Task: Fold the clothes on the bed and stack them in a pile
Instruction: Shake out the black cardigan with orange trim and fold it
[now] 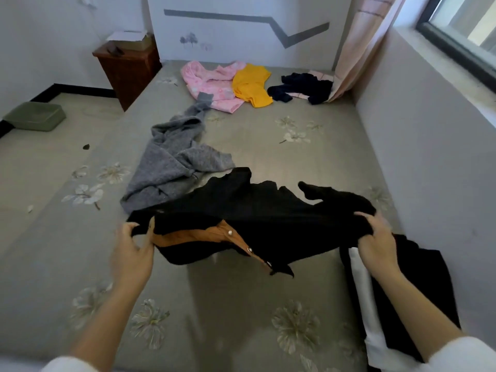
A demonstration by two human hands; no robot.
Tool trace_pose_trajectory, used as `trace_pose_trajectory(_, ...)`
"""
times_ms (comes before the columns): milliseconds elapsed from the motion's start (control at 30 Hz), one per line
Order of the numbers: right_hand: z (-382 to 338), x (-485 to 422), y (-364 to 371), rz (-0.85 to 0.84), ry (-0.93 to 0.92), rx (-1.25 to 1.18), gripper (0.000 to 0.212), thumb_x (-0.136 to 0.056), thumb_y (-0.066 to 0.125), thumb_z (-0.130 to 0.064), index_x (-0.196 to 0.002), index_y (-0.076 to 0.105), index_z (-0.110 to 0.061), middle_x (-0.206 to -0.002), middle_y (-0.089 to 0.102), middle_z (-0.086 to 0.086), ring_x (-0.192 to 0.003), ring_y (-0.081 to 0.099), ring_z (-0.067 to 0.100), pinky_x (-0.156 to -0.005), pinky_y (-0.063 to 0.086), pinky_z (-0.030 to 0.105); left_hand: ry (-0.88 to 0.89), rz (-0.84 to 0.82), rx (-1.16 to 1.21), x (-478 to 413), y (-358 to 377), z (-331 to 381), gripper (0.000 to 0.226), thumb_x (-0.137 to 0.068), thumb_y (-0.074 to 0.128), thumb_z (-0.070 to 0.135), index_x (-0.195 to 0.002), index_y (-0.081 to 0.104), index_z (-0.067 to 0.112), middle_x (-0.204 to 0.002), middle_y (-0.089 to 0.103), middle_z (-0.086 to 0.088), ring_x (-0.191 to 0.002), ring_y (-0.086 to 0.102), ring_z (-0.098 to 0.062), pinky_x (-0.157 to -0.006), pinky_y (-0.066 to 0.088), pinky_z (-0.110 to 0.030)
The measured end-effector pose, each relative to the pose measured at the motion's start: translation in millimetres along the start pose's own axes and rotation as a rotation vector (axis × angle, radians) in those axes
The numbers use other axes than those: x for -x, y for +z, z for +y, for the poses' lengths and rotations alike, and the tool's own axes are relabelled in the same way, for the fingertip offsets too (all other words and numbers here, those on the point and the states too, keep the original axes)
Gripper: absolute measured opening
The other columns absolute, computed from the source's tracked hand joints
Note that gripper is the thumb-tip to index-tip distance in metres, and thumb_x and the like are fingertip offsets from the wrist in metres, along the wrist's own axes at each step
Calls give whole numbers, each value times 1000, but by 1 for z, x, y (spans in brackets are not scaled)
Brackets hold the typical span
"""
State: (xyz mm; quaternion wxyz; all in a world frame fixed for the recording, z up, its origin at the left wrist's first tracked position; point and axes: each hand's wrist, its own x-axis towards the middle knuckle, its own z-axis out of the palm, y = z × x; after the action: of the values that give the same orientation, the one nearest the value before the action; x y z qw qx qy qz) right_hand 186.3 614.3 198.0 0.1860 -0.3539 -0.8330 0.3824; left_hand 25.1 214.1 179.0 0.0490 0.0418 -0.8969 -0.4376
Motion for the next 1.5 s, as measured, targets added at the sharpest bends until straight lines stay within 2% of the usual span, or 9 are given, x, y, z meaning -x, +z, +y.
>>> trace_pose_trajectory(100, 49, 20, 34, -271, 150, 188, 47, -97, 44, -4, -143, 42, -8, -157, 20, 13, -148, 9, 23, -115, 23, 39, -219, -238, -97, 30, 28, -53, 31, -95, 50, 40, -117, 46, 17, -110, 59, -14, -64, 54, -23, -57, 41, -36)
trace_pose_trajectory(233, 105, 52, 82, -580, 315, 511, 59, -97, 40, -9, -152, 19, -11, -158, 10, 19, -147, 8, 30, -114, 26, 44, -517, -460, -36, 67, 67, -100, 28, -93, 58, 12, -119, 48, 12, -109, 59, -18, -75, 55, -24, -68, 47, -37)
trace_pose_trajectory(367, 140, 87, 111, -682, 429, 568, 59, -97, 39, -12, -152, 18, -14, -157, 13, 18, -147, 7, 30, -112, 25, 47, -804, -486, 50, 91, 94, -127, 42, -90, 57, 7, -131, 46, 6, -85, 60, -14, -74, 56, -24, -66, 47, -34)
trace_pose_trajectory(467, 161, 105, 115, -699, 453, 660, 60, -96, 41, -15, -152, 20, -19, -154, 21, 17, -143, 20, 32, -110, 30, 45, -936, -514, 75, 98, 103, -145, 45, -92, 58, 7, -135, 44, 2, -102, 58, -17, -93, 58, -33, -88, 50, -48)
trace_pose_trajectory(533, 169, 110, 114, -733, 480, 760, 59, -96, 42, -21, -151, 21, -22, -154, 22, 11, -141, 20, 32, -111, 27, 45, -970, -576, 22, 96, 106, -155, 51, -90, 60, 10, -137, 42, 7, -112, 56, -17, -99, 57, -34, -92, 49, -48)
trace_pose_trajectory(733, 151, 75, 143, -686, 407, 749, 54, -92, 49, -21, -144, 36, -22, -156, 21, 6, -140, 17, 29, -113, 21, 45, -533, -497, -484, 57, 133, -152, 56, -85, 62, 30, -136, 42, 21, -136, 30, -17, -123, 32, -34, -101, 33, -45)
trace_pose_trajectory(1067, 127, -40, 270, -692, 63, 665, 49, -92, 49, -25, -141, 40, -20, -149, 30, 1, -137, 22, 21, -111, 22, 39, -21, -627, -542, -47, 268, -125, 44, -92, 54, 30, -133, 43, 21, -140, 30, -6, -130, 27, -27, -104, 32, -42)
trace_pose_trajectory(1333, 145, -173, 336, -313, -159, 459, 40, -98, 42, -21, -138, 44, -14, -126, 49, 13, -119, 43, 28, -100, 34, 39, 300, -267, -464, -173, 343, -142, 40, -93, 54, 21, -132, 49, 12, -129, 43, -17, -119, 37, -37, -95, 36, -50)
trace_pose_trajectory(1500, 159, -230, 357, -378, -106, 411, 47, -96, 37, -18, -143, 38, -26, -114, 57, 13, -105, 54, 30, -92, 41, 37, 331, -304, -472, -221, 370, -156, 46, -96, 51, 30, -140, 43, 22, -128, 39, -13, -109, 50, -34, -89, 43, -46)
